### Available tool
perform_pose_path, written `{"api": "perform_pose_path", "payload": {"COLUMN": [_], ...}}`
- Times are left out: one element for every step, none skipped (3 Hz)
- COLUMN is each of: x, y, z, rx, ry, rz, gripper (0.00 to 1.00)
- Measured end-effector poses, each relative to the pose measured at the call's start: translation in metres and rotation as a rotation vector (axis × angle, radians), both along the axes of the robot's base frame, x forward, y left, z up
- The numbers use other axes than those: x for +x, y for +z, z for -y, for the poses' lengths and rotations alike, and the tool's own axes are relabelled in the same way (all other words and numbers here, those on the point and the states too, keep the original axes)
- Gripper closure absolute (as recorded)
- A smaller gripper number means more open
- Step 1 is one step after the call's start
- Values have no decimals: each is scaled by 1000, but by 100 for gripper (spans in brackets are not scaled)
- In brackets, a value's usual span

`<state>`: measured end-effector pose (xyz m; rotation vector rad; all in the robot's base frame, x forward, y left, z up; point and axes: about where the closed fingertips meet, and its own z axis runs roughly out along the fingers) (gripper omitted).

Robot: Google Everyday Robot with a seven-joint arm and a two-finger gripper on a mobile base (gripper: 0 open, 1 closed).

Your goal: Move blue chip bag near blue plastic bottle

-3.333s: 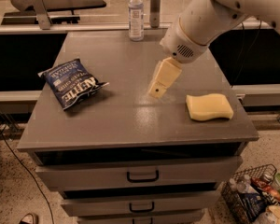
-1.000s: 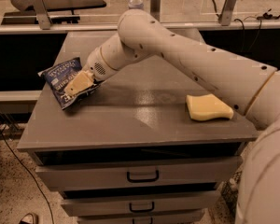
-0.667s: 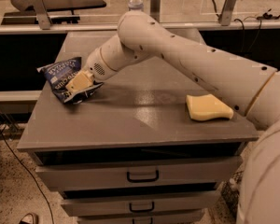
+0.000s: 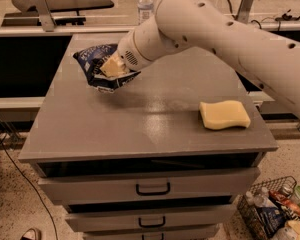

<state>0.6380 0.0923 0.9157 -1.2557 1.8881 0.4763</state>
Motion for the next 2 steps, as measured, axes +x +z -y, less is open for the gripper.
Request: {"api": "perform_pose_path", "payload": {"x": [0,12], "y": [-1,7], "z": [0,42], "rx": [-4,-32], "ry": [1,-103], "rz": [-1,34], "gripper": [100,100]}}
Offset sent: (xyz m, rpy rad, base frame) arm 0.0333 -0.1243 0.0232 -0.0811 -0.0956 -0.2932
